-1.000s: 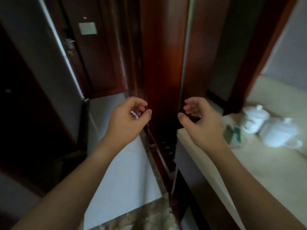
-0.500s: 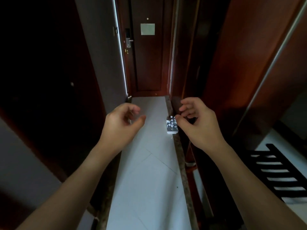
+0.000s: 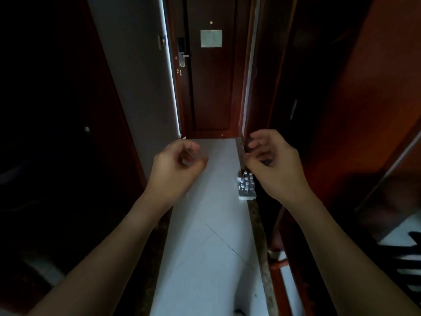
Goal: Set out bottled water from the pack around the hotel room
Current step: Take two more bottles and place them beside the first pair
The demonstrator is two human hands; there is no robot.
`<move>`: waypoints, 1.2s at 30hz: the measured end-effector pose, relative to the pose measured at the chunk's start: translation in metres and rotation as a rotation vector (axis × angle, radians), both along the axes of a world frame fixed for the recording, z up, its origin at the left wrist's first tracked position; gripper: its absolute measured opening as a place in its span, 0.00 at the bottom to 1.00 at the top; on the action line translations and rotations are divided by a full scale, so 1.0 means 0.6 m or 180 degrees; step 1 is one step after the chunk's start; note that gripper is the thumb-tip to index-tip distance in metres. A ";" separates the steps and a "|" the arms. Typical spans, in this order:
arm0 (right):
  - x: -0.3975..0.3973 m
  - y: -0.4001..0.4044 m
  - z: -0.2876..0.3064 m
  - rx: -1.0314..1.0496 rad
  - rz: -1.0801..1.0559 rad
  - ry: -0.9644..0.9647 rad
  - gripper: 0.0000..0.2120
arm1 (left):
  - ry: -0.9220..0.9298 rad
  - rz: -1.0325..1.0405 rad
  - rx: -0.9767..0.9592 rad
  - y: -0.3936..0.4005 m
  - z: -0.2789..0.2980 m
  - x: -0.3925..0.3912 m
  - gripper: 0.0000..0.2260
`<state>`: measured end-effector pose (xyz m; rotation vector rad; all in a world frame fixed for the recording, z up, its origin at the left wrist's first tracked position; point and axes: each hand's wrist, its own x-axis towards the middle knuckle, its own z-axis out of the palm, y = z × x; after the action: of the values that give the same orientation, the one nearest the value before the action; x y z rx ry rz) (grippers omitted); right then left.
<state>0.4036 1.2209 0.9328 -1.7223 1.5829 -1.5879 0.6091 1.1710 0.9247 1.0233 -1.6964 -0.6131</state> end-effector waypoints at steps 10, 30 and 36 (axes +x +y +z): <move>-0.137 -0.392 0.020 -0.0058 0.0087 -0.0516 0.15 | 0.0261 0.0028 -0.0138 -0.350 0.041 -0.148 0.11; -0.191 -1.078 0.025 0.0098 -0.0246 0.0145 0.12 | 0.0511 -0.0277 0.0180 -1.084 0.000 -0.185 0.10; -0.261 -1.228 0.015 0.0171 -0.0595 -0.0023 0.11 | 0.0255 -0.0720 0.0146 -1.282 -0.017 -0.271 0.09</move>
<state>0.2472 0.4843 0.9415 -1.5791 1.8118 -1.6168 0.4464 0.4019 0.9148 0.8331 -1.7468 -0.8316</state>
